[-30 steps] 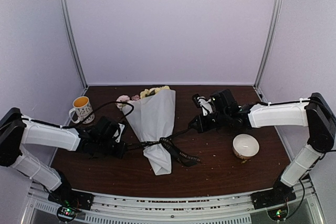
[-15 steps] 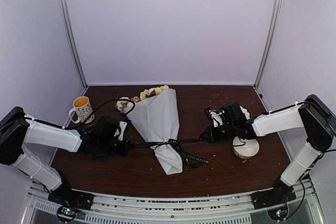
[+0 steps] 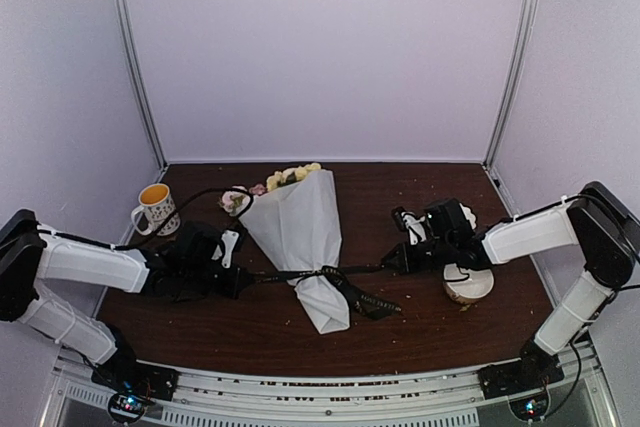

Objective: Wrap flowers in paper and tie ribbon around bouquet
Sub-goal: Tie the half-tied ribbon around the folded bouquet.

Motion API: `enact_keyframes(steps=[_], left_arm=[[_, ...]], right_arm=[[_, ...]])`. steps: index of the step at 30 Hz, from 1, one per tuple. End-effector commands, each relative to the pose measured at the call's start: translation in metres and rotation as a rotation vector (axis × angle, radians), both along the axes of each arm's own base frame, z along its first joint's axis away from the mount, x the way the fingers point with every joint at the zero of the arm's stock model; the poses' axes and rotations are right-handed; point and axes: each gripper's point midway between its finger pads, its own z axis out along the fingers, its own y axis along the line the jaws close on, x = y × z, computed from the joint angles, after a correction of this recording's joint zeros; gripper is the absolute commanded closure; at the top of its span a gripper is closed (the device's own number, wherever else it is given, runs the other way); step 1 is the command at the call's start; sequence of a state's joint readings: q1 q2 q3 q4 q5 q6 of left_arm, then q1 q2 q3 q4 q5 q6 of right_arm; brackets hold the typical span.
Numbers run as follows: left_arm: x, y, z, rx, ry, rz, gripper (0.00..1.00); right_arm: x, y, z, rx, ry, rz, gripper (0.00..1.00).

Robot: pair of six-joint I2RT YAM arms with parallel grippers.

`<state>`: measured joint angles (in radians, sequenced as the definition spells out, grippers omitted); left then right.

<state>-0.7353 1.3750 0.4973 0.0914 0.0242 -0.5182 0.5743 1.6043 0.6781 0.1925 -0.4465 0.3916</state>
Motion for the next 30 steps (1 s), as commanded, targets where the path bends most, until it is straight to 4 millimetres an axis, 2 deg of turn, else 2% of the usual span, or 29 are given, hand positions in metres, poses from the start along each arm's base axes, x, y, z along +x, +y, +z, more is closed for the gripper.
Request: enact_keyframes(steps=[1,6,12,18,22,23,24,25,27,28,30], left_arm=[[-0.005,0.046,-0.015,0.159,0.019,0.073,1.0],[-0.004,0.067,-0.02,0.234,0.031,0.152,1.0],[-0.008,0.076,-0.03,0.248,0.059,0.206,1.0],[-0.004,0.077,-0.02,0.239,0.023,0.212,1.0],[-0.006,0.078,-0.017,0.23,0.015,0.21,1.0],[-0.006,0.076,-0.016,0.218,0.013,0.197,1.0],[-0.007,0.074,-0.014,0.206,0.01,0.188,0.91],[-0.007,0.073,-0.01,0.198,0.003,0.184,0.77],[-0.008,0.073,-0.002,0.182,-0.018,0.18,0.49],[-0.008,0.072,0.003,0.168,-0.032,0.178,0.42],[-0.008,0.07,0.02,0.121,-0.08,0.173,0.29]], right_arm=[[-0.005,-0.005,-0.002,-0.07,-0.002,-0.017,1.0],[-0.012,0.004,0.015,-0.008,-0.016,-0.002,1.0],[-0.045,0.018,0.017,-0.015,0.018,0.083,1.0],[-0.069,0.038,0.024,0.021,0.045,0.15,1.0],[-0.068,0.042,0.031,0.022,0.029,0.159,1.0],[-0.064,0.041,0.035,0.017,0.012,0.148,0.97],[-0.061,0.039,0.04,0.013,-0.006,0.139,0.93],[-0.056,0.036,0.046,0.011,-0.027,0.124,0.86],[-0.041,0.027,0.062,0.014,-0.074,0.08,0.66],[-0.035,0.021,0.069,0.013,-0.093,0.054,0.57],[-0.022,0.007,0.088,0.018,-0.149,0.002,0.46]])
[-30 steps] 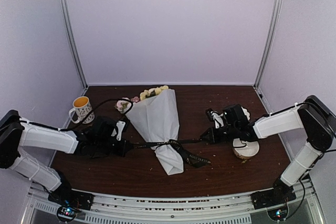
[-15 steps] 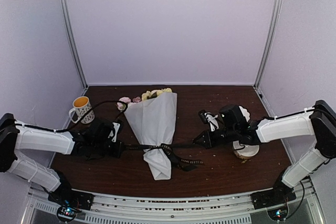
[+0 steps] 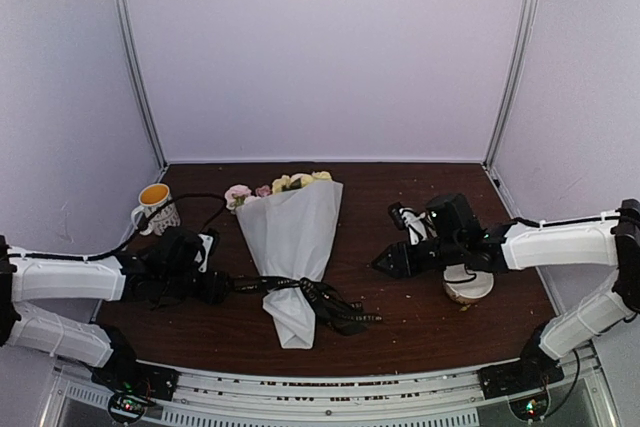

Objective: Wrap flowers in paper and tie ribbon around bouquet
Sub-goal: Tie the half-tied ribbon around the folded bouquet, then reset both arms

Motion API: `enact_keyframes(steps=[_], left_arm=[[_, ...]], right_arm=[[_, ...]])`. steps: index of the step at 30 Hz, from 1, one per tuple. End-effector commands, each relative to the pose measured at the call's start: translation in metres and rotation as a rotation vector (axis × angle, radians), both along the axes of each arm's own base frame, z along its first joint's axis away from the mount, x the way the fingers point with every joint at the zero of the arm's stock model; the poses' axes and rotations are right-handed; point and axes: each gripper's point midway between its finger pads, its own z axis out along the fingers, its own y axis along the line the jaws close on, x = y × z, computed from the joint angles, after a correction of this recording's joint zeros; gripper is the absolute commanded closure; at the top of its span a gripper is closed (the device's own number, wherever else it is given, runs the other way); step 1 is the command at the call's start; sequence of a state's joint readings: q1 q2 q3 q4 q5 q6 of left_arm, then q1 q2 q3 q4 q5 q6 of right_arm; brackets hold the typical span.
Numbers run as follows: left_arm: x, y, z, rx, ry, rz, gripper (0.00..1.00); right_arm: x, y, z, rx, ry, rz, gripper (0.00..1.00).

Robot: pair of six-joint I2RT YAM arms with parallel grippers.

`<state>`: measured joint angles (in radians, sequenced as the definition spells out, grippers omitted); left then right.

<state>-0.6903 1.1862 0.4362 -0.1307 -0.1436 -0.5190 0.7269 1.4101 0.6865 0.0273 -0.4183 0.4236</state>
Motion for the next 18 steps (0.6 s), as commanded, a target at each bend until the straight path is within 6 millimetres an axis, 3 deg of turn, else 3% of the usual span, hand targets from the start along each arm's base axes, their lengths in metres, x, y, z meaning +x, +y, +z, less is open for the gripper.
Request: enact_keyframes(steps=[1,4,9,14,18], left_arm=[[0.0,0.003,0.025,-0.045,-0.087,-0.014,0.2],[-0.004,-0.01,0.049,-0.102,-0.143,-0.106,0.11],[0.003,0.008,0.065,-0.049,-0.199,-0.031,0.07],[0.015,0.018,0.092,-0.055,-0.27,0.052,0.02],[0.028,0.035,0.101,-0.014,-0.285,0.142,0.02]], right_arm=[[0.036,-0.03,0.051,0.006,-0.152,-0.138,0.4],[0.05,-0.053,0.074,0.014,-0.227,-0.227,0.28],[0.07,-0.094,0.1,0.005,-0.304,-0.371,0.01],[0.085,-0.144,0.115,-0.016,-0.361,-0.517,0.0],[0.094,-0.187,0.124,-0.048,-0.397,-0.63,0.0]])
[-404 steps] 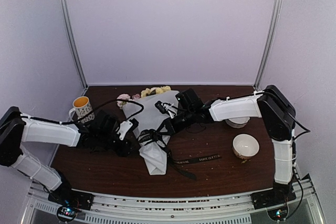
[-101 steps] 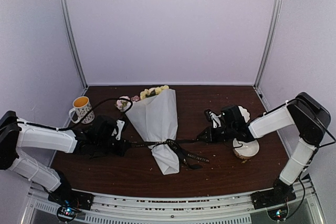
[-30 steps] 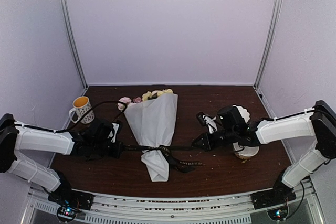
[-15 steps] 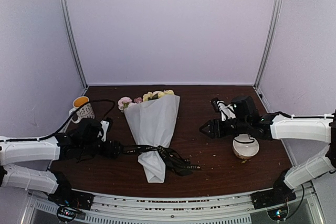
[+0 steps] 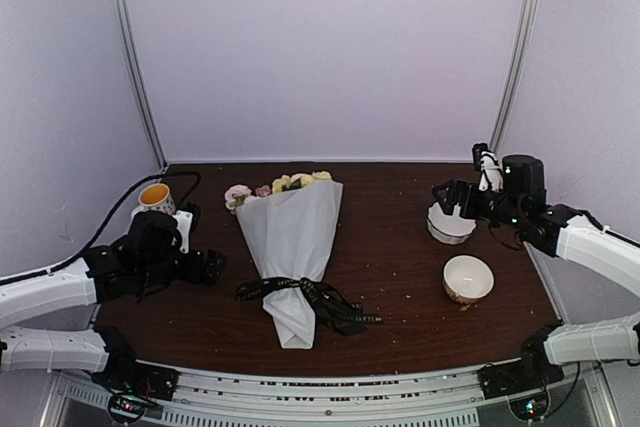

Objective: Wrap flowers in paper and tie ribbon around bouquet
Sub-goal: Reset both arms

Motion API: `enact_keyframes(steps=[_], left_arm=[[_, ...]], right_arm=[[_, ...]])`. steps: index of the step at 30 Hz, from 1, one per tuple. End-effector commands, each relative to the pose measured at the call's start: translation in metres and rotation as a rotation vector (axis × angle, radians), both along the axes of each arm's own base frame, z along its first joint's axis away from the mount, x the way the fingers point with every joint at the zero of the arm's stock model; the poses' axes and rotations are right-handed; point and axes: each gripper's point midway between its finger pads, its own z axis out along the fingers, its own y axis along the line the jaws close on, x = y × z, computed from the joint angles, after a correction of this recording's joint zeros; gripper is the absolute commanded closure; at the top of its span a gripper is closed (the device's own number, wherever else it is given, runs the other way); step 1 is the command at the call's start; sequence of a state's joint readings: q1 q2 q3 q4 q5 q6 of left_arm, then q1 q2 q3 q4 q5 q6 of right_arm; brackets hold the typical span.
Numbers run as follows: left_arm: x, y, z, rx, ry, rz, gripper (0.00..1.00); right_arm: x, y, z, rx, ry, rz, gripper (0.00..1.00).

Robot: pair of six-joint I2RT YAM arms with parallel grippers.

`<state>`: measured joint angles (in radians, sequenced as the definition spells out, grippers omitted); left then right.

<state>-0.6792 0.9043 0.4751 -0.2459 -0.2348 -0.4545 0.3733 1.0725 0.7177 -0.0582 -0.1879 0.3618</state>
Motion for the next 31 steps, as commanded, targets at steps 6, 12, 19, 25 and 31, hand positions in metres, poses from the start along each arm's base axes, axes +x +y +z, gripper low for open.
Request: enact_keyframes(steps=[6,12,19,25,31], left_arm=[[0.039,0.085,0.011,0.036,-0.029,0.374,0.02],[0.041,0.14,0.024,0.066,-0.118,0.568,0.02],[0.039,0.173,0.039,0.145,-0.186,0.741,0.02],[0.034,0.189,0.054,0.233,-0.248,0.792,0.02],[0.031,0.196,0.061,0.244,-0.29,0.831,0.02]], right_arm=[[0.007,-0.104,0.021,-0.078,-0.138,-0.35,0.0],[0.003,-0.135,0.012,-0.104,-0.137,-0.479,0.0],[0.001,-0.151,-0.008,-0.094,-0.105,-0.583,0.0],[0.003,-0.149,-0.016,-0.087,-0.104,-0.575,0.0],[0.003,-0.14,-0.013,-0.05,-0.131,-0.531,0.0]])
